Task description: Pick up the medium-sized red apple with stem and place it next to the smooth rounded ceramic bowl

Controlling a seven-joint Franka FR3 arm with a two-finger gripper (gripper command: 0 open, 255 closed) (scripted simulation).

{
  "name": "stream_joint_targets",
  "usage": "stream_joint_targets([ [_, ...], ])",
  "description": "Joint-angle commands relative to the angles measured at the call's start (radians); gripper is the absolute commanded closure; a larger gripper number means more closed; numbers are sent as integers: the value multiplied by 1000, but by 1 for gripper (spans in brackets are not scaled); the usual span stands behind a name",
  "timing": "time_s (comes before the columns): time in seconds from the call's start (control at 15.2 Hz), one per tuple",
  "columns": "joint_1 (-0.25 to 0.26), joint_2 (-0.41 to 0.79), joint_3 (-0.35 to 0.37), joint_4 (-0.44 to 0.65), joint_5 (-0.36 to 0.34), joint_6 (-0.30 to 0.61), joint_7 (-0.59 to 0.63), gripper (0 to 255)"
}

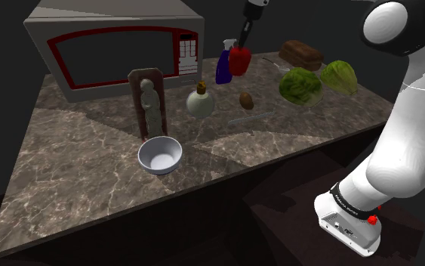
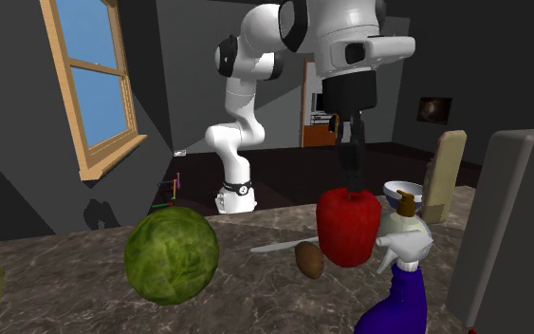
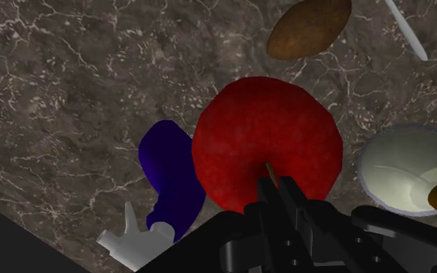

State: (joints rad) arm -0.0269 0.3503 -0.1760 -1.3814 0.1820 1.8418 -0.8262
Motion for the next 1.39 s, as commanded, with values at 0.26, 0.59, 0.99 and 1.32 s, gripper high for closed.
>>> stream_joint_targets([
  [0.26,-5,10,-1,95,-1,-85,10,255],
  [0.59,-12,30,-1,194,1,-163,19,255],
  [0.99,-3,43,4,278,-1,-231,46,255],
  [1.32,87,-24,30,178,-34,-185,149,255],
])
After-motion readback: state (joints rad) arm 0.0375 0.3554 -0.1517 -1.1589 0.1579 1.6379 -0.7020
